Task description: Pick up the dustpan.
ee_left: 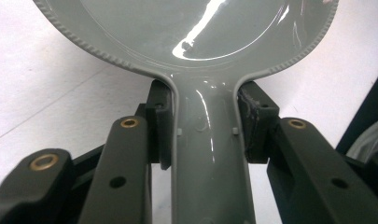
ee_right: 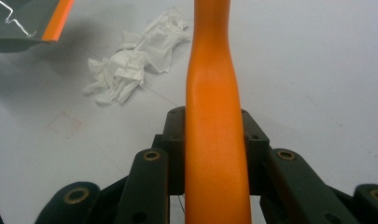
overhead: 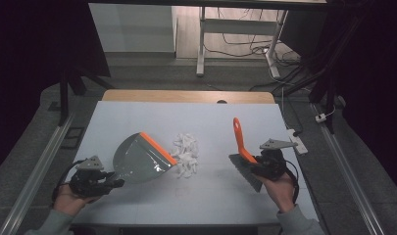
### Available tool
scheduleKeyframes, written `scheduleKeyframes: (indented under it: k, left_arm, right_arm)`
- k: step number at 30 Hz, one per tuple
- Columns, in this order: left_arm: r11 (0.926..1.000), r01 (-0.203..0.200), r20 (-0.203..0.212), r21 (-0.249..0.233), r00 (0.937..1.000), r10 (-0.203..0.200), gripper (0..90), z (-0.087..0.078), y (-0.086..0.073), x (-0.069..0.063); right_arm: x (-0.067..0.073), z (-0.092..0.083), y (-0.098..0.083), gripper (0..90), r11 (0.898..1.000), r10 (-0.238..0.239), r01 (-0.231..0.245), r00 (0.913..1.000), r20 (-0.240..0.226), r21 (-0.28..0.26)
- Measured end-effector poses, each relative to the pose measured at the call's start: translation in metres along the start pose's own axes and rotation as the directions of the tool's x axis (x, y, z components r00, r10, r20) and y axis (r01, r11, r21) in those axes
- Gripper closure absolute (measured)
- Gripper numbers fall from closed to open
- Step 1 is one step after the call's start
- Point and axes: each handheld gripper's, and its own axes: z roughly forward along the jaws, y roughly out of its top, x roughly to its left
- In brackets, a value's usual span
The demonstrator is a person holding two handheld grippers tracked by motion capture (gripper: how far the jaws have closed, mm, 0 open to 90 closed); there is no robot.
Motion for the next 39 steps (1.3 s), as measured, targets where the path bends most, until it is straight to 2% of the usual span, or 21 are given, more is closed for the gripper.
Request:
scheduleKeyframes:
  k: [9,16,18,21,24,31,33,39]
  left_arm:
    - [0.9990,-0.036,0.015,0.027,0.9992,0.036,61.7,0.002,-0.002,-0.007]
    - [0.9954,-0.062,0.021,0.073,0.9980,0.060,61.6,0.005,-0.007,-0.010]
    - [0.9946,-0.058,0.019,0.086,0.9982,0.057,61.6,0.007,-0.008,-0.012]
    - [0.9917,-0.072,0.013,0.107,0.9974,0.071,61.6,0.010,-0.008,-0.014]
    - [0.9844,-0.109,0.038,0.139,0.9938,0.104,61.6,0.015,-0.008,-0.017]
    - [0.9810,-0.115,0.045,0.156,0.9930,0.109,61.6,0.022,-0.007,-0.019]
    - [0.9763,-0.128,0.042,0.175,0.9916,0.122,61.6,0.023,-0.007,-0.020]
    - [0.9747,-0.120,0.032,0.189,0.9927,0.116,61.6,0.025,-0.008,-0.018]
  right_arm:
    - [0.001,0.001,0.000,70.3,1.000,-0.001,0.001,1.0000,-0.001,0.003]
    - [0.002,0.002,0.000,70.3,1.000,-0.003,0.003,1.0000,0.000,0.002]
    - [0.002,0.003,0.001,70.3,1.000,-0.003,0.003,1.0000,-0.002,0.003]
    - [0.002,0.004,0.001,70.3,1.000,-0.007,0.007,1.0000,-0.005,0.003]
    - [0.003,0.005,0.001,70.4,1.000,-0.006,0.006,1.0000,-0.005,0.005]
    - [0.002,0.004,0.002,70.3,1.000,-0.008,0.008,1.0000,-0.003,0.001]
    - [0.002,0.004,0.001,70.3,1.000,-0.009,0.009,1.0000,-0.004,0.001]
    - [0.002,0.006,0.001,70.3,1.000,-0.008,0.008,1.0000,-0.004,0.007]
